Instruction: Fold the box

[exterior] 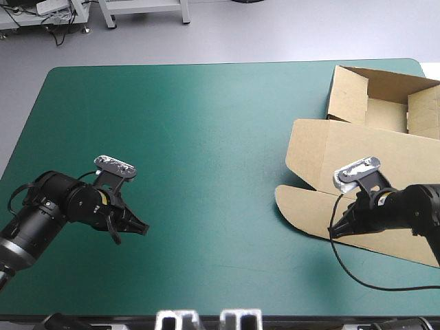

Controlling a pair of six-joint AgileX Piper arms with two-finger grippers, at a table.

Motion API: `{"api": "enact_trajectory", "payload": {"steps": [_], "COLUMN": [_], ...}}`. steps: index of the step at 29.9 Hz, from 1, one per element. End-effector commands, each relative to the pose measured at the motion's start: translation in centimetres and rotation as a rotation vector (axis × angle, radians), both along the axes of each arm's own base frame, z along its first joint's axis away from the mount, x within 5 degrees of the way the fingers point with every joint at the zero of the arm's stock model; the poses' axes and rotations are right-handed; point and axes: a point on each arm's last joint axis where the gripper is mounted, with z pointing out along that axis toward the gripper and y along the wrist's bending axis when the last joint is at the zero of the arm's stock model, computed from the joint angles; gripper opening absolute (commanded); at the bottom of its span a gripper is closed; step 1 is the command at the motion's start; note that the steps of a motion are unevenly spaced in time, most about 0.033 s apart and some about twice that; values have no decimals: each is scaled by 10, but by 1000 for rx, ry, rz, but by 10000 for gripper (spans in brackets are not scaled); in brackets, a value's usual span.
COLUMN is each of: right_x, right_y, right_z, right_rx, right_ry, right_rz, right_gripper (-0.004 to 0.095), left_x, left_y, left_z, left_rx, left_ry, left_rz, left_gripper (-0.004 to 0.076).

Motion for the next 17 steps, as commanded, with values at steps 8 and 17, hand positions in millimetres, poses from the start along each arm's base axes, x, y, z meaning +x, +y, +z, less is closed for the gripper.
{"api": "enact_trajectory", "payload": {"steps": [8,17], "right_x": [-8,-9], "right_y": [-1,-1], "right_z": [8,8], "right_rx": [17,16], "right_ry": [-89,-81], "right_rz": [2,3], "right_gripper": [-17,-17], "left_x": [-4,-14], "left_y": [0,3], "left_z": [8,0], "left_rx": [-49,-45], "left_ry": [-61,-31], "left_rz": [7,9], "left_gripper": [-9,-9]}}
